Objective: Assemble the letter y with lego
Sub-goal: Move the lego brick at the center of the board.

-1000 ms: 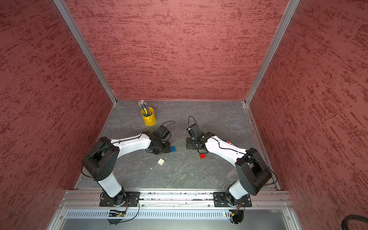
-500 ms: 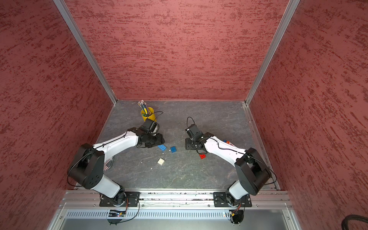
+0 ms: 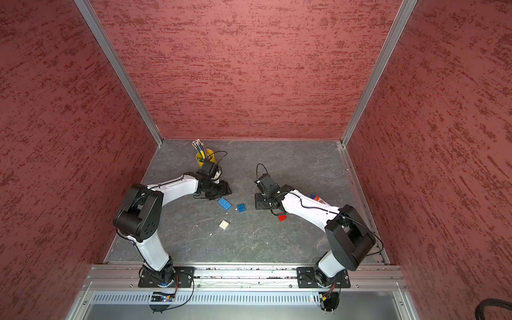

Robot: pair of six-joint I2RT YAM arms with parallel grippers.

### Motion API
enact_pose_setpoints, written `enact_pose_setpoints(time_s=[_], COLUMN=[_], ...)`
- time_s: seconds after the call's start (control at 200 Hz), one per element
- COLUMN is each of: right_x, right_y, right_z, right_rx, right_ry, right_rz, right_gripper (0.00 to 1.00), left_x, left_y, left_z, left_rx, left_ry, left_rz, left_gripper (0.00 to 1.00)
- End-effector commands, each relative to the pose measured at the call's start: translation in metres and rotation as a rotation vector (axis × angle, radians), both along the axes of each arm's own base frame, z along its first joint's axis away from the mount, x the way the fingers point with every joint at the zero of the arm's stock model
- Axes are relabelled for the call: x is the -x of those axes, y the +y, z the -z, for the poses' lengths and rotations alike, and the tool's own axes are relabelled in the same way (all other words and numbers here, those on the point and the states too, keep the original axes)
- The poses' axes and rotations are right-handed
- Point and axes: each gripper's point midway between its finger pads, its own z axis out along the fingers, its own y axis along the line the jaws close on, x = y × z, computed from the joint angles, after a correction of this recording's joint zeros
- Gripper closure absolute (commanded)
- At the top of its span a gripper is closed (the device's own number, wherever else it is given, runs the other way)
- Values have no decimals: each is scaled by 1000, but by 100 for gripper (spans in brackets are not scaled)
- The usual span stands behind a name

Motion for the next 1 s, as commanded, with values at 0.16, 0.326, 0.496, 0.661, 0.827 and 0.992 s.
enact_pose_setpoints(time_s=[0.16, 0.326, 0.496, 0.661, 0.827, 0.992], right_x=[-5, -3, 2, 1, -5, -14], right_y=[16, 26, 40, 52, 59, 68], right_z=[-9, -5, -1, 4, 15, 20], right_rx=[-37, -40, -43, -33, -6, 0], right_ry=[-19, -9, 4, 22, 45, 50], right_rz=[-23, -55, -102, -134, -138, -144], right_gripper=[45, 45, 46, 46, 47, 47], left_x=[33, 50, 59, 64, 75, 82], left_y=[-19, -31, -41, -34, -35, -41], left_z=[-4, -2, -4, -11, -15, -8], left_rx=[50, 61, 92, 94, 152, 198], left_ry=[15, 23, 26, 10, 18, 34], left_rz=[42, 40, 24, 0, -5, -9], left_gripper=[36, 36, 36, 36, 35, 35])
